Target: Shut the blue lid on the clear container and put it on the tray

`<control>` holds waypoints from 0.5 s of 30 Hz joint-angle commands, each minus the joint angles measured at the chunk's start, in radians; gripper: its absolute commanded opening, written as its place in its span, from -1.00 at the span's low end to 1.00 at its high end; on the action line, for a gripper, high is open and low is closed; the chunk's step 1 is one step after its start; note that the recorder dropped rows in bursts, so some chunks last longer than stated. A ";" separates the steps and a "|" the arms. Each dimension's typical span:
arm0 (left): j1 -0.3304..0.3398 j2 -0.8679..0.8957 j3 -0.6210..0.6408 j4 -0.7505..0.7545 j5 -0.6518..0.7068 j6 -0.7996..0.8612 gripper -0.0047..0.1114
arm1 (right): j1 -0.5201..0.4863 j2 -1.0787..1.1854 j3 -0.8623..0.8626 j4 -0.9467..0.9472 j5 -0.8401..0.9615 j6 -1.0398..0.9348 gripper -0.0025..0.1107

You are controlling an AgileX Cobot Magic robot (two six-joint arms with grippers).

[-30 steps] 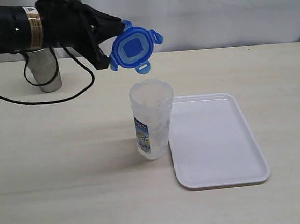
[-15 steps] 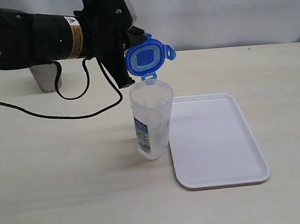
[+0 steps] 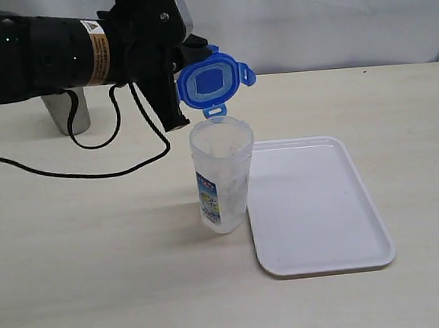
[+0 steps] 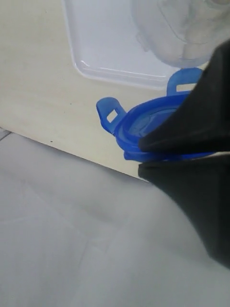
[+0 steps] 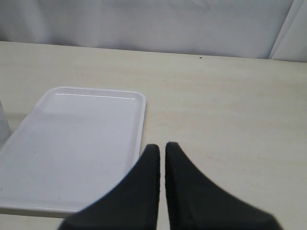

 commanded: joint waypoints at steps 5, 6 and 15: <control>-0.002 -0.027 0.017 -0.004 0.026 0.040 -0.92 | -0.004 -0.005 0.002 -0.001 -0.008 0.002 -0.88; -0.002 -0.034 0.017 -0.004 0.026 0.040 -0.92 | -0.004 -0.005 0.002 -0.001 -0.008 0.002 -0.88; -0.021 -0.077 0.047 0.001 0.046 0.067 -0.92 | -0.004 -0.005 0.002 -0.001 -0.008 0.002 -0.88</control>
